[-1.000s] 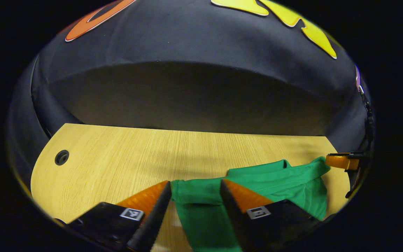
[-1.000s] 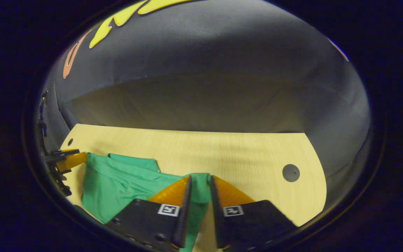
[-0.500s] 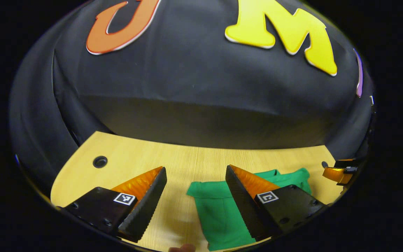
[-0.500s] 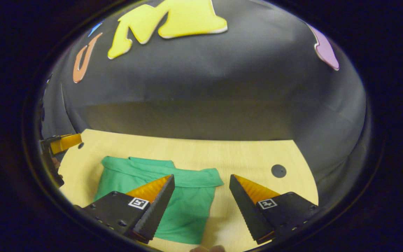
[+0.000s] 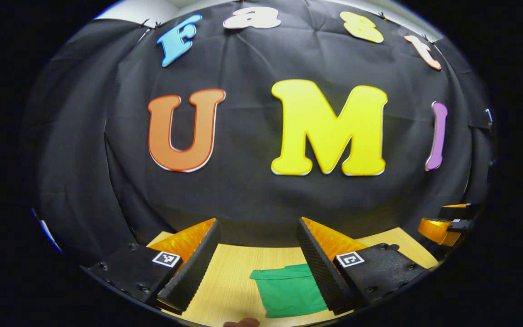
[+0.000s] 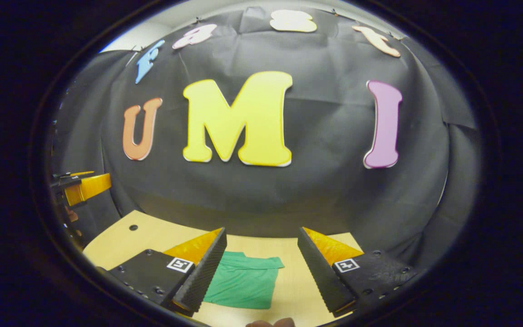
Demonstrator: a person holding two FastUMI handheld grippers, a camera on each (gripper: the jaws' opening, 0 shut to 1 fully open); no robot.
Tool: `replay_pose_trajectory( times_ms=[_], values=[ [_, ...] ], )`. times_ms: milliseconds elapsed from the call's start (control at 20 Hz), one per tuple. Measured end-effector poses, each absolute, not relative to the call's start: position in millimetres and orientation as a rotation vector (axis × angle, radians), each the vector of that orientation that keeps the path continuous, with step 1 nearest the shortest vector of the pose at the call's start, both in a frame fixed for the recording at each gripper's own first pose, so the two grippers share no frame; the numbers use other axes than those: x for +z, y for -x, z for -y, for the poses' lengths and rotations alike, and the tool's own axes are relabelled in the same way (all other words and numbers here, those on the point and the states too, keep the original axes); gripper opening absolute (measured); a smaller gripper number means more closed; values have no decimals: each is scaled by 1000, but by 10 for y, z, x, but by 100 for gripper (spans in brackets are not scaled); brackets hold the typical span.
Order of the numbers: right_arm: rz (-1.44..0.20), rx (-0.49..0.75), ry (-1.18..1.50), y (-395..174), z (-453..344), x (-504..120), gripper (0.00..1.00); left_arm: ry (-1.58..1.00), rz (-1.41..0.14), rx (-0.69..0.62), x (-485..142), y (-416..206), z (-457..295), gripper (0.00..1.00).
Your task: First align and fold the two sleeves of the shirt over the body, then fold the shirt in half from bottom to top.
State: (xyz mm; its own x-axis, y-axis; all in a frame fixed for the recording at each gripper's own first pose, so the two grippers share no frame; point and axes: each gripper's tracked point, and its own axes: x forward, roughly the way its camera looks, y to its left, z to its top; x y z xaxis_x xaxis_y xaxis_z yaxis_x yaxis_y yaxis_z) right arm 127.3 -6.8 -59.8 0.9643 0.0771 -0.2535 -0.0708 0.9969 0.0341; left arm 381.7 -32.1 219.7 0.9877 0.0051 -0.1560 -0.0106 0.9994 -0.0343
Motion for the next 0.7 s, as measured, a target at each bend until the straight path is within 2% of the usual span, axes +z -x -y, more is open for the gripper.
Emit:
replay_pose_trajectory(
  times_ms=[350, 700],
  values=[
    [-121, 32, 2, -235, 89, -25, 97, 36, -84, -31, 2779, -2837, 611, 100],
    [-102, 10, -20, 191, 45, 71, 95, 57, -57, -51, 2882, -2456, 765, 100]
  ],
)
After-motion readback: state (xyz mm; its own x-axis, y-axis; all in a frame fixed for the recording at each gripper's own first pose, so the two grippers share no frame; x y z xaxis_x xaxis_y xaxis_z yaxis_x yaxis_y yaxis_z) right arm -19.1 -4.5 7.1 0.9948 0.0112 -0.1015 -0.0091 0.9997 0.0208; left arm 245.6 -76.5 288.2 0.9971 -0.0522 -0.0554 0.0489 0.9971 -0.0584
